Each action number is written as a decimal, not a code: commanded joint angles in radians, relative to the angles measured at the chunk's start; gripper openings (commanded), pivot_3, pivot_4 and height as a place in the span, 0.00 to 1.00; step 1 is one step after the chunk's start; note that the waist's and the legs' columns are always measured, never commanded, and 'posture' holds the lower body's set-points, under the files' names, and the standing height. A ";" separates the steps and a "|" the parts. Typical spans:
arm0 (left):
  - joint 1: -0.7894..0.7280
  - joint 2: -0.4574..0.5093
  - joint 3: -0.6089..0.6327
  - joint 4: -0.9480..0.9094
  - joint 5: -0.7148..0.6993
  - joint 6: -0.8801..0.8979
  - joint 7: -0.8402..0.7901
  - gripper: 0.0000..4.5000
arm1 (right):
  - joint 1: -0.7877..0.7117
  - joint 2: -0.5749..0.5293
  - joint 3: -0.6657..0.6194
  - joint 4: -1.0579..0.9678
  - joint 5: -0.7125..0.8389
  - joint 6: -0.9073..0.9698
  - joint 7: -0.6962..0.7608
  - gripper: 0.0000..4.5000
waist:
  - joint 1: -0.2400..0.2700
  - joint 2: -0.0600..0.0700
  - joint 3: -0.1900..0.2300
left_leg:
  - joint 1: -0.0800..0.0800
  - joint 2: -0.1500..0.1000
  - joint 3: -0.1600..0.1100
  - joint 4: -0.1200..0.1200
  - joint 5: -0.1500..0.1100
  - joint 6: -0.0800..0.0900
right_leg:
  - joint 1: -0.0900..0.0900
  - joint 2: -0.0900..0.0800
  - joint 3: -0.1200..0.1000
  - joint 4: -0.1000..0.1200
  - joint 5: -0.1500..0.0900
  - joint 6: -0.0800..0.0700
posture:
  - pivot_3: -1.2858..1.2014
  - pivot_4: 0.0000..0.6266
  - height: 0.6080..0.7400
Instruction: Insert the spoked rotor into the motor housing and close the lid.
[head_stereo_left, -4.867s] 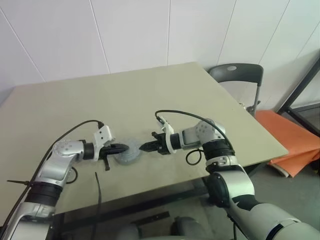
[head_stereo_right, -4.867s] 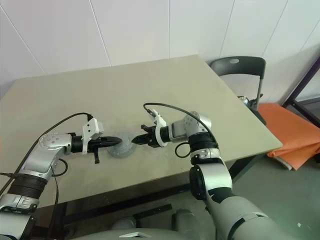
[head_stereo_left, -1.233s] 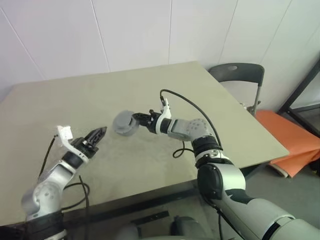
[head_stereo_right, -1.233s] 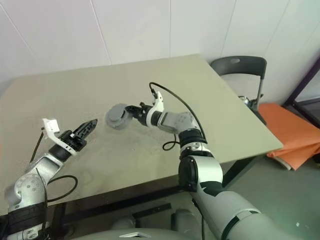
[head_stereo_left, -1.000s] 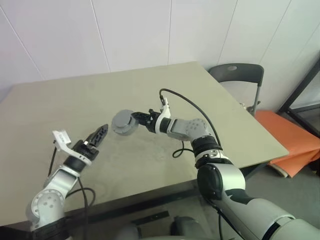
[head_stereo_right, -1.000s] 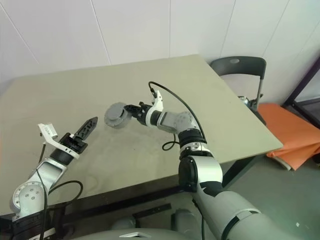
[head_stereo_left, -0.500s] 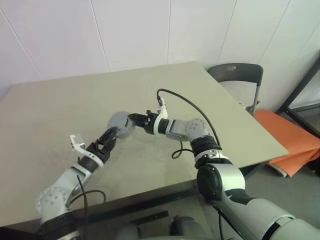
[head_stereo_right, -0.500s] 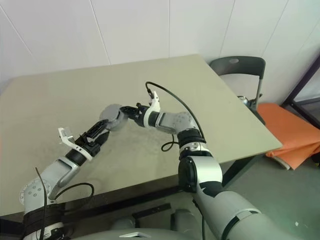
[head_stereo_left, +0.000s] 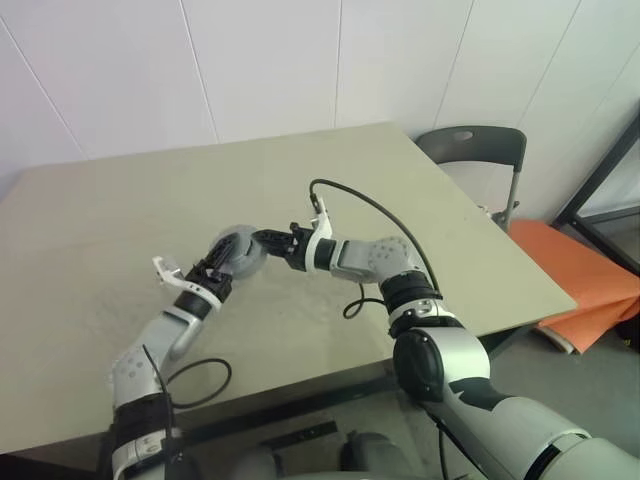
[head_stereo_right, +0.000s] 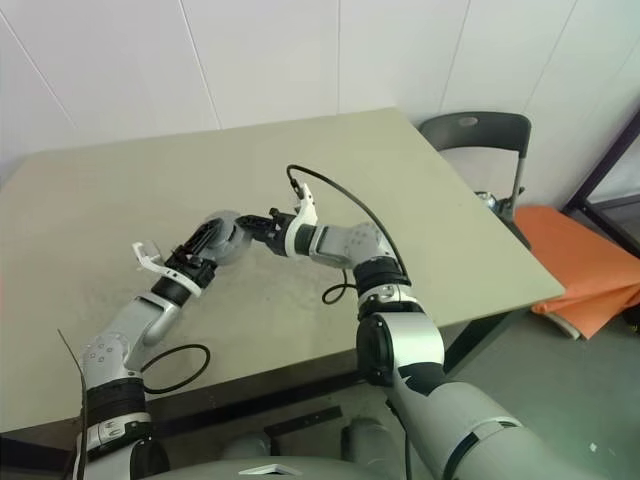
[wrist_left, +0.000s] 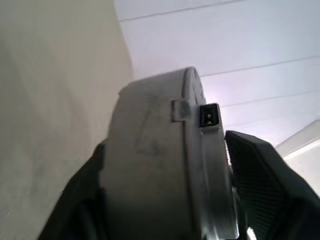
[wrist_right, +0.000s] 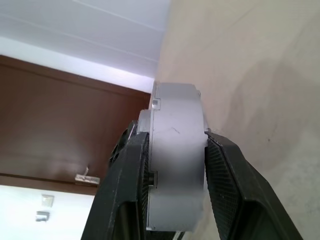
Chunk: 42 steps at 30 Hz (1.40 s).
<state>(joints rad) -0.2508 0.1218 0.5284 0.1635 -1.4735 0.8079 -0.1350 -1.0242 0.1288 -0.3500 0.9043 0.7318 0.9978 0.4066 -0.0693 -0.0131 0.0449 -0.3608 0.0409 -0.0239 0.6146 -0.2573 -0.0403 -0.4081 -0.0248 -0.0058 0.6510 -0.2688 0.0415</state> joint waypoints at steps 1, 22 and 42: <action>-0.011 -0.004 -0.029 0.018 0.023 0.013 -0.061 0.54 | -0.033 0.099 -0.003 -0.059 0.048 0.007 0.042 0.28 | 0.001 0.000 0.000 | 0.000 0.000 0.000 0.000 0.000 0.000 | 0.000 0.000 0.000 0.000 0.000 0.000 | 0.52 0.00 1.00; -0.011 -0.045 -0.040 0.021 -0.047 0.108 -0.102 0.52 | -0.055 0.099 -0.083 0.014 0.067 -0.053 -0.028 0.99 | 0.001 -0.001 0.000 | -0.003 -0.001 -0.001 0.001 0.000 0.000 | -0.001 0.000 0.000 -0.001 0.000 0.000 | 0.52 0.00 1.00; -0.120 -0.017 0.256 0.053 0.236 -0.678 -0.104 0.52 | -0.051 0.087 -0.052 -0.068 0.101 -0.062 0.066 0.99 | 0.017 -0.002 0.000 | -0.012 -0.002 -0.004 0.003 0.000 0.000 | -0.005 0.001 0.000 -0.003 0.000 0.000 | 0.52 0.00 1.00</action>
<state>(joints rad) -0.3210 0.0621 0.7684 0.2208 -1.2618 0.1831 -0.1981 -1.0340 0.1298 -0.4013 0.8902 0.7932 0.9197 0.4438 -0.0523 -0.0152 0.0448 -0.3730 0.0390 -0.0279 0.6181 -0.2572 -0.0403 -0.4136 -0.0240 -0.0058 0.6483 -0.2685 0.0418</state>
